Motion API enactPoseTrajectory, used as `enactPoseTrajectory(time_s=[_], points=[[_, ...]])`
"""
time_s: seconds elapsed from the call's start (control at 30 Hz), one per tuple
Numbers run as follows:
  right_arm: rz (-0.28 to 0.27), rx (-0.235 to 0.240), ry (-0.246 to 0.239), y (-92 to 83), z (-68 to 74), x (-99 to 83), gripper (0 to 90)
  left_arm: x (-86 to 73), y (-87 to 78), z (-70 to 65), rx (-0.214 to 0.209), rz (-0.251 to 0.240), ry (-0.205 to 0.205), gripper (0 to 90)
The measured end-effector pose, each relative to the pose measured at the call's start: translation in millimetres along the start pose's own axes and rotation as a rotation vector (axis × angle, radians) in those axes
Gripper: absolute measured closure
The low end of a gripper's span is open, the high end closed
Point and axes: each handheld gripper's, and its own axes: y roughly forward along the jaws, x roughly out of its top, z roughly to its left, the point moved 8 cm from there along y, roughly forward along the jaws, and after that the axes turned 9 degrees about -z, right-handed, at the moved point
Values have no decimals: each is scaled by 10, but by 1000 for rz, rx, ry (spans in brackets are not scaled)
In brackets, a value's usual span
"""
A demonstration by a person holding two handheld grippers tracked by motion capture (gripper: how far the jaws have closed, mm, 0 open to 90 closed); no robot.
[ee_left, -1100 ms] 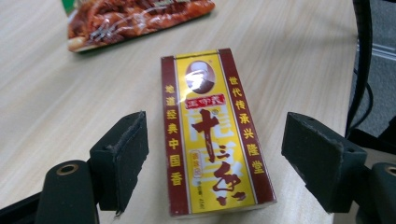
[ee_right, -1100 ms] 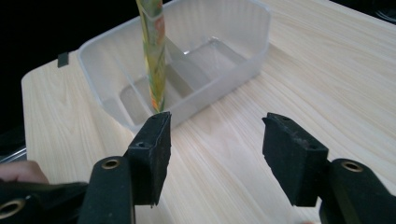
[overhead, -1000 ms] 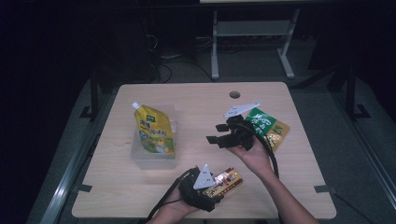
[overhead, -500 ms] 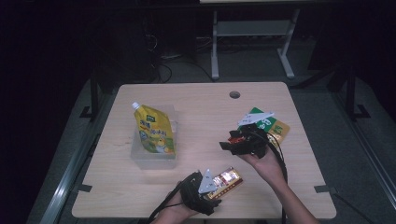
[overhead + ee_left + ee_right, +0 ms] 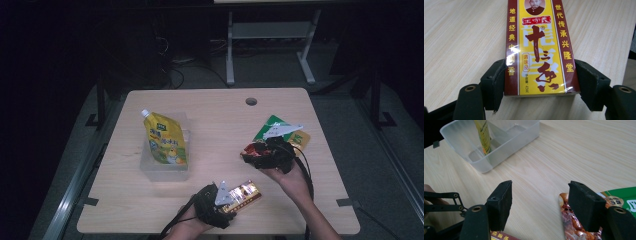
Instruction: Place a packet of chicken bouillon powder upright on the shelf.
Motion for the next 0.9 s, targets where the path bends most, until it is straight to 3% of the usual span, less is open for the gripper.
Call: enactPoseTrajectory(time_s=[0.17,0.5,0.67,0.9], points=[[4,-9,17,-1,-36,-37,348,12,8,23,-11,0,-13,319],[-1,-7,94,-14,-109,-51,320,41,13,161,38,7,-28,324],[12,-1,131,19,-146,-75,289,98,17,244,77,-19,-43,325],[30,-9,142,48,-154,-85,285,154,16,333,104,-29,-43,325]])
